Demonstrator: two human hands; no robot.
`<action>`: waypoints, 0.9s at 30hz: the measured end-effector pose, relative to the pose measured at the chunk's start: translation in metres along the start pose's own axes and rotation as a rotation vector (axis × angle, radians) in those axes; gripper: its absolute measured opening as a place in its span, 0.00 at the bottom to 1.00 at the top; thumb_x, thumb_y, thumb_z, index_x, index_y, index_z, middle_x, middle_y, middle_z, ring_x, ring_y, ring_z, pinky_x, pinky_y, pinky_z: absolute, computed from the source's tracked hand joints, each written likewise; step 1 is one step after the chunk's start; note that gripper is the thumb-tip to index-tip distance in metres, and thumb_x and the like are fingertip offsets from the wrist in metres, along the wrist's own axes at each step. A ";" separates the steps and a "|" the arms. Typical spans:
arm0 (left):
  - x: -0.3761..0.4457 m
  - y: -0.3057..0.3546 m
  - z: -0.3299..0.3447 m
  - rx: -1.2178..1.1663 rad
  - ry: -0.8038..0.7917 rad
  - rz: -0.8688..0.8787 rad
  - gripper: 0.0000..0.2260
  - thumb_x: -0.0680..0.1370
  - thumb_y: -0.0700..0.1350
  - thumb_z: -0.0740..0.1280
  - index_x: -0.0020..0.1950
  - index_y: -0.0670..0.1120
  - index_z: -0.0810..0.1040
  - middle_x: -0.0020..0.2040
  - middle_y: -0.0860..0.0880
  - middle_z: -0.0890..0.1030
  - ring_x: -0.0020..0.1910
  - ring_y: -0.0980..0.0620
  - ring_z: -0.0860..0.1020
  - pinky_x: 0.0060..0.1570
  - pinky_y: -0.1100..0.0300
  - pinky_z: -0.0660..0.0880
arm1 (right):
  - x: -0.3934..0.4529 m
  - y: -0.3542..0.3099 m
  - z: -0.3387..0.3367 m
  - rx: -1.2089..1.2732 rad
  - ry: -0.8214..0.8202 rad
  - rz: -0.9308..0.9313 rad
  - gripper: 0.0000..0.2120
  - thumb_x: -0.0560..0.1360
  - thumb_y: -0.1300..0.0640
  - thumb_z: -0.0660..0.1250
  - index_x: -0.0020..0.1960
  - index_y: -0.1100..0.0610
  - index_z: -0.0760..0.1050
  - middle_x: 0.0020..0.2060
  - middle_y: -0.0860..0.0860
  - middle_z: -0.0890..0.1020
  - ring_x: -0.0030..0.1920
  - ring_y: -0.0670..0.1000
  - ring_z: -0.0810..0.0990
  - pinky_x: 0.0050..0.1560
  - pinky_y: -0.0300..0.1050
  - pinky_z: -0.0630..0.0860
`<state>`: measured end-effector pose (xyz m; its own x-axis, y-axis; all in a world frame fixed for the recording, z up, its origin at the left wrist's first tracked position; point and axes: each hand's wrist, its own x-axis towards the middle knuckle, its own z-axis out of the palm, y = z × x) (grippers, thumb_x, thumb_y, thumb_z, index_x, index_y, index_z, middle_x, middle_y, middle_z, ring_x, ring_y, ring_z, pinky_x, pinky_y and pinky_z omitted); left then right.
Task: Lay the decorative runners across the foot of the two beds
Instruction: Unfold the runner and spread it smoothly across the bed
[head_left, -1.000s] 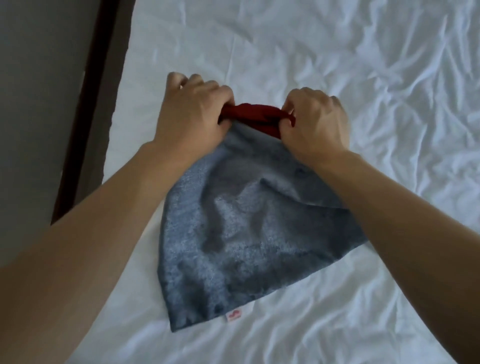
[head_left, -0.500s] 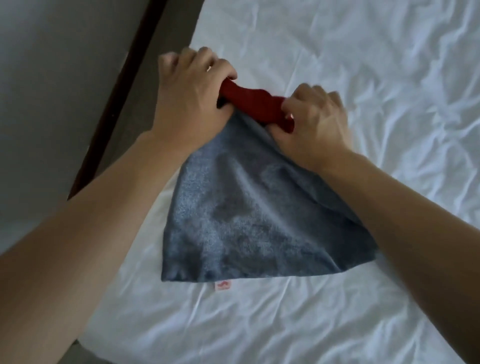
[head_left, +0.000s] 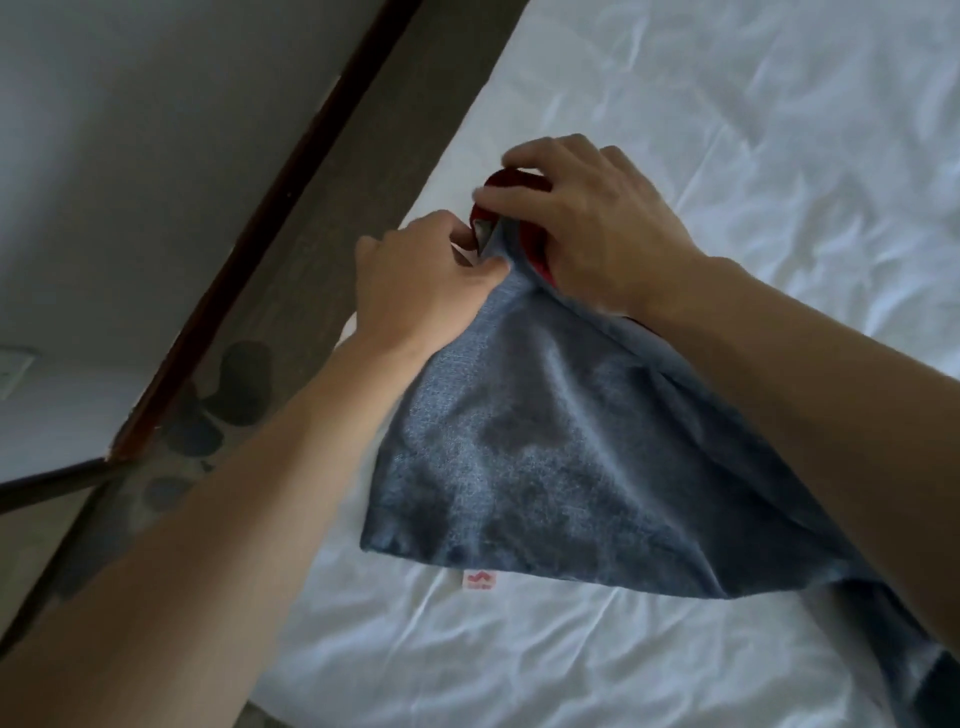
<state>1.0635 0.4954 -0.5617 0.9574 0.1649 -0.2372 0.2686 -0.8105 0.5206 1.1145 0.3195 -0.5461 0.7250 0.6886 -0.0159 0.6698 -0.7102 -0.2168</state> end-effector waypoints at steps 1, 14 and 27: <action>-0.003 -0.002 0.002 0.033 -0.004 0.003 0.13 0.73 0.62 0.67 0.46 0.54 0.79 0.35 0.57 0.82 0.42 0.55 0.79 0.60 0.51 0.65 | 0.004 -0.001 0.003 -0.035 -0.027 -0.040 0.16 0.78 0.52 0.64 0.65 0.46 0.76 0.67 0.54 0.74 0.65 0.58 0.71 0.61 0.56 0.69; 0.000 -0.054 -0.048 0.222 0.159 0.113 0.08 0.77 0.49 0.68 0.41 0.53 0.71 0.33 0.56 0.74 0.34 0.50 0.74 0.51 0.52 0.64 | 0.068 -0.016 0.002 -0.212 0.065 0.054 0.14 0.77 0.57 0.58 0.49 0.56 0.83 0.50 0.53 0.80 0.52 0.58 0.74 0.57 0.54 0.68; -0.003 -0.082 -0.062 0.289 0.143 0.024 0.10 0.77 0.50 0.68 0.57 0.50 0.77 0.49 0.51 0.81 0.50 0.47 0.78 0.60 0.47 0.68 | 0.084 -0.037 -0.005 0.052 0.077 0.030 0.18 0.77 0.57 0.62 0.65 0.49 0.74 0.60 0.50 0.77 0.62 0.54 0.73 0.64 0.53 0.68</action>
<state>1.0450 0.5961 -0.5534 0.9737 0.2049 -0.0993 0.2244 -0.9377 0.2653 1.1510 0.4027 -0.5348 0.7562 0.6523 0.0517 0.6398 -0.7205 -0.2675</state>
